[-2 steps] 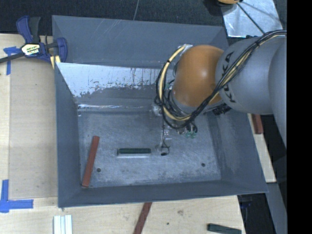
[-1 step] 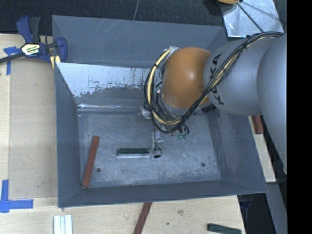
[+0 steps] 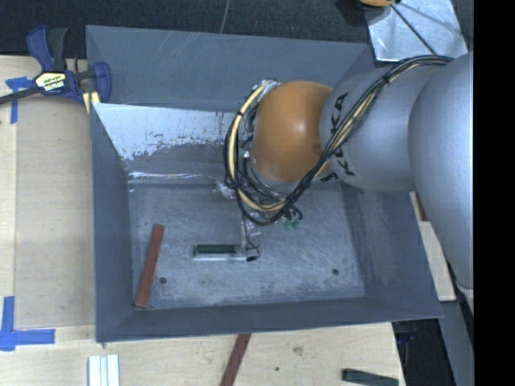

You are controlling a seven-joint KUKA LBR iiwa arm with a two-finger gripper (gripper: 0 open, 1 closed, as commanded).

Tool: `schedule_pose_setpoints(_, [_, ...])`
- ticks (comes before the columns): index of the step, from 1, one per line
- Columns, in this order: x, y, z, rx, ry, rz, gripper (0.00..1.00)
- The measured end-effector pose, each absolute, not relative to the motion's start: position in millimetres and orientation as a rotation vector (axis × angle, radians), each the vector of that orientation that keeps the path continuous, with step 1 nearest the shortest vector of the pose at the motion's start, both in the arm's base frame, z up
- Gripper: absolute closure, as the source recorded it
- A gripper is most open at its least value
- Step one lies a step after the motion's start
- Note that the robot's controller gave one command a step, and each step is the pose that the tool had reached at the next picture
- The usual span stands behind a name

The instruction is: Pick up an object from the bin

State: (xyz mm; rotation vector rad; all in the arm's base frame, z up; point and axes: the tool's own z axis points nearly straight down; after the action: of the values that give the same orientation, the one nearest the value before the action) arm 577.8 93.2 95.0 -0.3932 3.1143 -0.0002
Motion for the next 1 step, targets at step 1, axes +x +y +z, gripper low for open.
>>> schedule_pose_setpoints(1, [559.3,100.1,80.3,-0.508,3.096,0.001,0.0])
